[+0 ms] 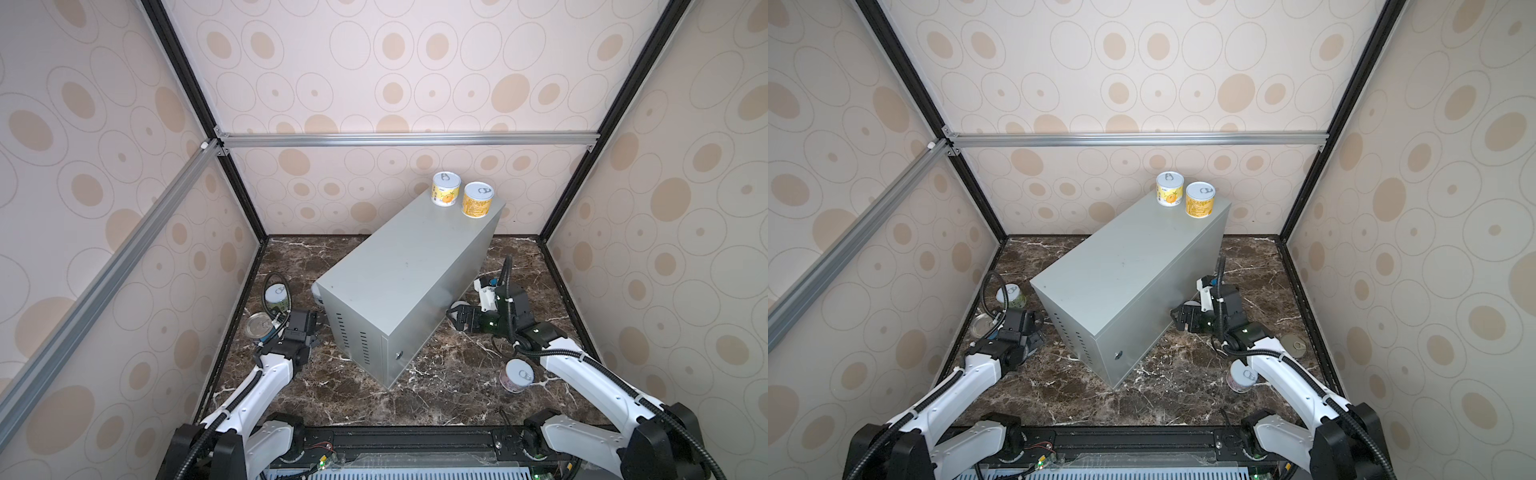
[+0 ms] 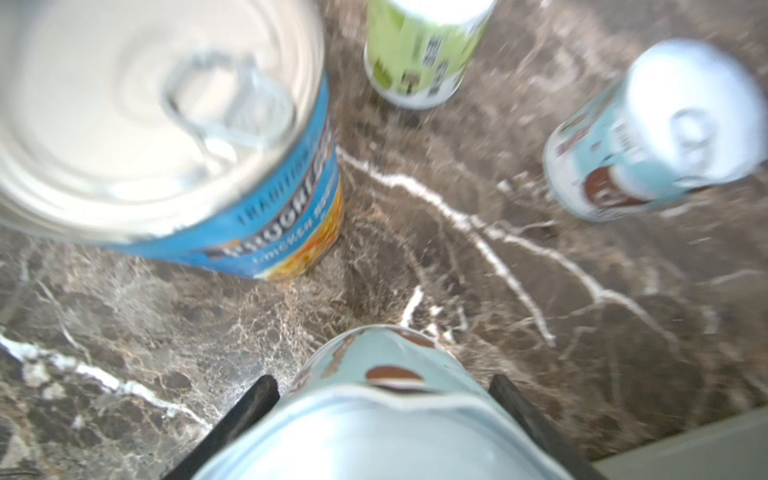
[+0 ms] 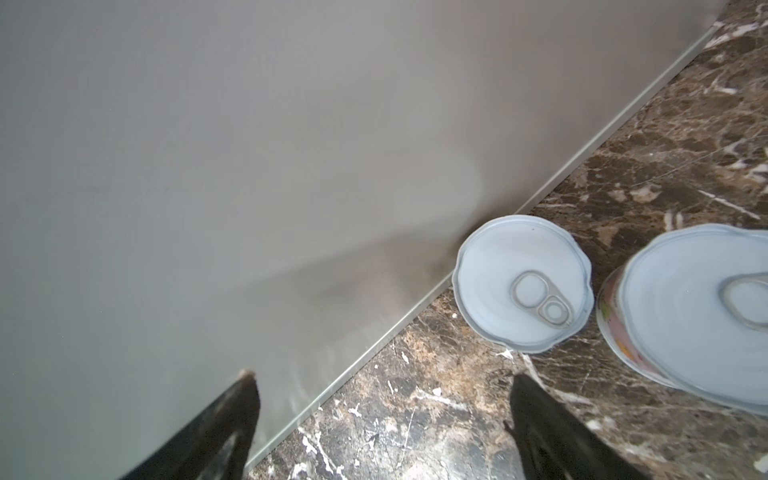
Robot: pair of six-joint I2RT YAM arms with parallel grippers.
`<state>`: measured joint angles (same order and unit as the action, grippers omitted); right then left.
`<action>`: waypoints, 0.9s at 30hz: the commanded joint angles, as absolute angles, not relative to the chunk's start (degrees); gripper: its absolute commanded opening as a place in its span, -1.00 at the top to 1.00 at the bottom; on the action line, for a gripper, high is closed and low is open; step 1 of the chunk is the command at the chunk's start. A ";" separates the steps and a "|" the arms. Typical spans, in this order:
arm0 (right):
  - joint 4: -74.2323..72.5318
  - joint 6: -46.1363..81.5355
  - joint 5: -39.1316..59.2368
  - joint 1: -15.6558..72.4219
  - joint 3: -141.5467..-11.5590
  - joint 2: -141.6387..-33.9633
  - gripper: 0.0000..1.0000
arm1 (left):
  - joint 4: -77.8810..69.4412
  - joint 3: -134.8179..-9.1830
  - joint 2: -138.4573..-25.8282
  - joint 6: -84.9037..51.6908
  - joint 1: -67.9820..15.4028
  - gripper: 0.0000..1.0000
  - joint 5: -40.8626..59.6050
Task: Place and organize the canned foods onto the counter
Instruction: 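Close the left gripper on the white-lidded blue-labelled can and lift it, then carry the held can with the left gripper up over the box top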
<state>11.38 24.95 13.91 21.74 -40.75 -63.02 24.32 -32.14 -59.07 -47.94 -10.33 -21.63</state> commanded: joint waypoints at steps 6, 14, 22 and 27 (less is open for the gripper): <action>16.61 24.26 14.54 22.07 -42.07 -58.78 -0.93 | 31.38 -44.29 -55.19 -36.92 -10.29 -0.09 -23.40; 23.52 28.60 21.36 22.66 -43.30 -57.57 -0.92 | 36.41 -55.68 -56.32 -30.82 -10.28 -0.08 -21.68; 24.83 31.37 17.19 27.93 -38.85 -56.62 -0.90 | 40.61 -67.86 -60.71 -25.61 -10.27 -0.08 -20.41; 26.69 30.63 13.02 27.85 -39.41 -52.29 -0.93 | 44.14 -79.62 -66.11 -21.97 -10.24 -0.08 -19.05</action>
<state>24.91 30.41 15.75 27.68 -38.72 -54.37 43.20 -72.07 -65.08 -26.17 -10.33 -19.14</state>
